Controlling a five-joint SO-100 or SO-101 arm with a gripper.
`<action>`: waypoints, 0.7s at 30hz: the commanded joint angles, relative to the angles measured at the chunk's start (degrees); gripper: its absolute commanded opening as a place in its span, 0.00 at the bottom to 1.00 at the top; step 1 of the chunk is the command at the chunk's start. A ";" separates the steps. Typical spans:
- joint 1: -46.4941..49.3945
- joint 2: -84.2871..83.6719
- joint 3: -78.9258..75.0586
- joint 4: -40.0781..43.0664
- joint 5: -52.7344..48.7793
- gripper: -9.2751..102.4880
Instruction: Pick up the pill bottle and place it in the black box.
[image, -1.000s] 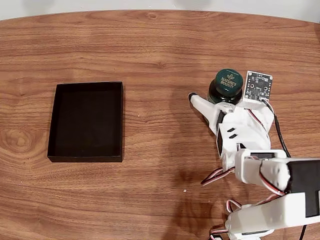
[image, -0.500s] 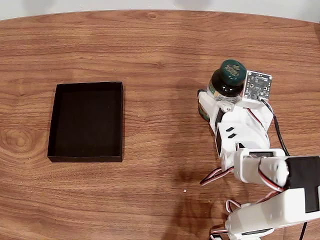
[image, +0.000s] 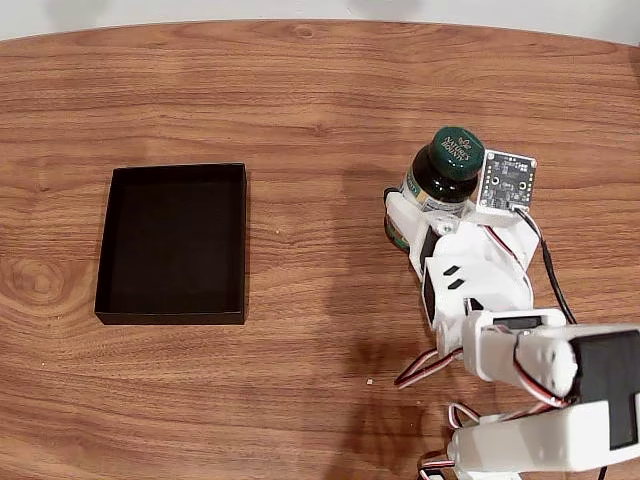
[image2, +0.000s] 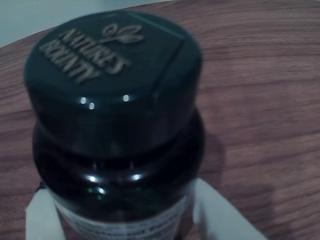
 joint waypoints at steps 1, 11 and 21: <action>-0.88 7.03 0.79 -1.76 -0.26 0.27; -4.31 20.65 6.86 2.29 0.00 0.27; -8.09 29.88 6.94 2.90 1.58 0.28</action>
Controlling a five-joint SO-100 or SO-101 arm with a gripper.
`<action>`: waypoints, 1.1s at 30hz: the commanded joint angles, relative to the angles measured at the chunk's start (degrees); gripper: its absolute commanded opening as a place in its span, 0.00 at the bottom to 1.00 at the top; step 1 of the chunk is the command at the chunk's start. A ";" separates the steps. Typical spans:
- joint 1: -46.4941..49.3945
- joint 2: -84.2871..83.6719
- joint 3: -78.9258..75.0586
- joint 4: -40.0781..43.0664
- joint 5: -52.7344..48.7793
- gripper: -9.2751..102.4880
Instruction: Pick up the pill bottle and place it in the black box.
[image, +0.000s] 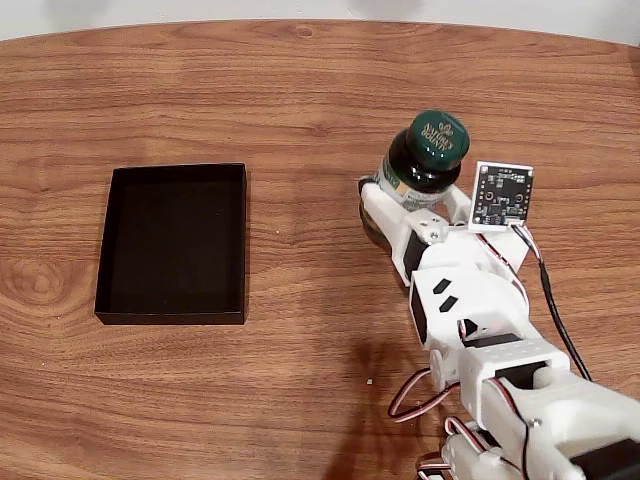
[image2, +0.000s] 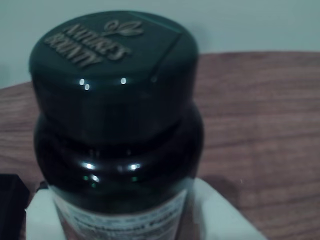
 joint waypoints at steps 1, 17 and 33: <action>-2.55 7.03 -0.97 -1.49 1.14 0.28; -12.04 15.91 -10.72 4.92 2.55 0.28; -17.40 10.02 -17.84 3.96 2.11 0.26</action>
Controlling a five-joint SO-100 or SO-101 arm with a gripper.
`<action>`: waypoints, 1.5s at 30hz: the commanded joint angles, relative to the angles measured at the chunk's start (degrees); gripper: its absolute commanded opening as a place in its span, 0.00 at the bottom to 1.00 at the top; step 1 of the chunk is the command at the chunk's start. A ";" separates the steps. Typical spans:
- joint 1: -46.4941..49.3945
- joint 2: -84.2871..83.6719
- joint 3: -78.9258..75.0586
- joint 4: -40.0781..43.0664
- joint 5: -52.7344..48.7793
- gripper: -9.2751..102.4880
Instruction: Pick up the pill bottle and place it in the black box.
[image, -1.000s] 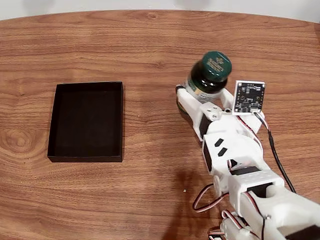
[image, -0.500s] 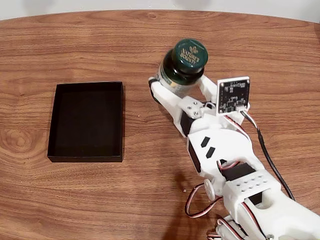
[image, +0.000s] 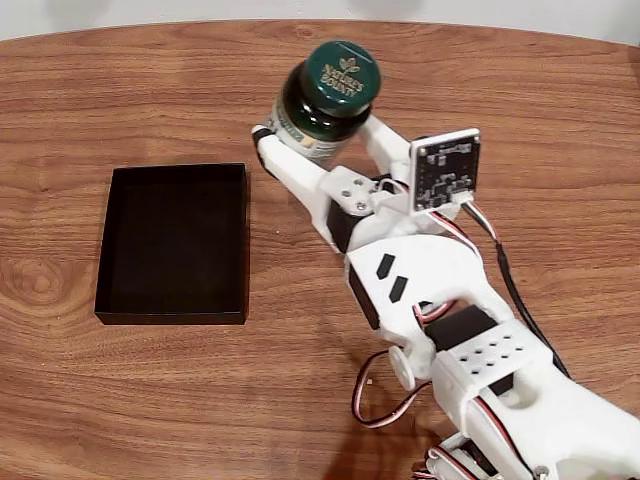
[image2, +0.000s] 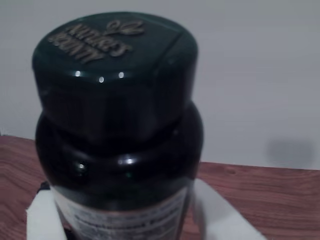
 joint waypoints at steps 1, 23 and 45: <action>-0.88 -0.79 -7.29 -1.41 -0.44 0.26; -10.72 -24.35 -17.23 -12.13 -1.23 0.25; -15.38 -54.05 -31.55 -23.29 1.32 0.26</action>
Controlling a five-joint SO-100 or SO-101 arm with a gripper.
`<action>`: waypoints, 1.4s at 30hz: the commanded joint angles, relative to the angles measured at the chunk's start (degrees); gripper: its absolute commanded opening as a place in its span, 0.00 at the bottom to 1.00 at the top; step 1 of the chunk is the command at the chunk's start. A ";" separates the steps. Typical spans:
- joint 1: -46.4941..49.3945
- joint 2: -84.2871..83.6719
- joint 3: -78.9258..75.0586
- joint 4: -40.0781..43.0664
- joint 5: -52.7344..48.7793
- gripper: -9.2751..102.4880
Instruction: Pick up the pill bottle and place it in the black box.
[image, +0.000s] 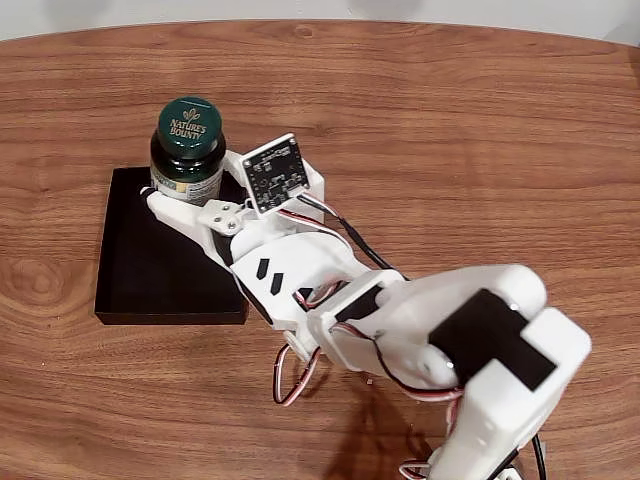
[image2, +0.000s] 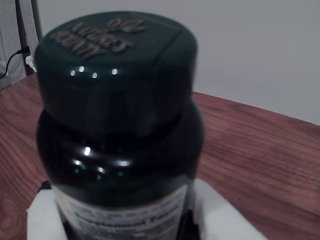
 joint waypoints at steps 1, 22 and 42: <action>-0.97 -0.09 -6.68 -0.53 0.79 0.26; -3.87 -12.39 -18.11 10.37 1.05 0.24; -2.37 -18.72 -21.36 9.49 0.35 0.36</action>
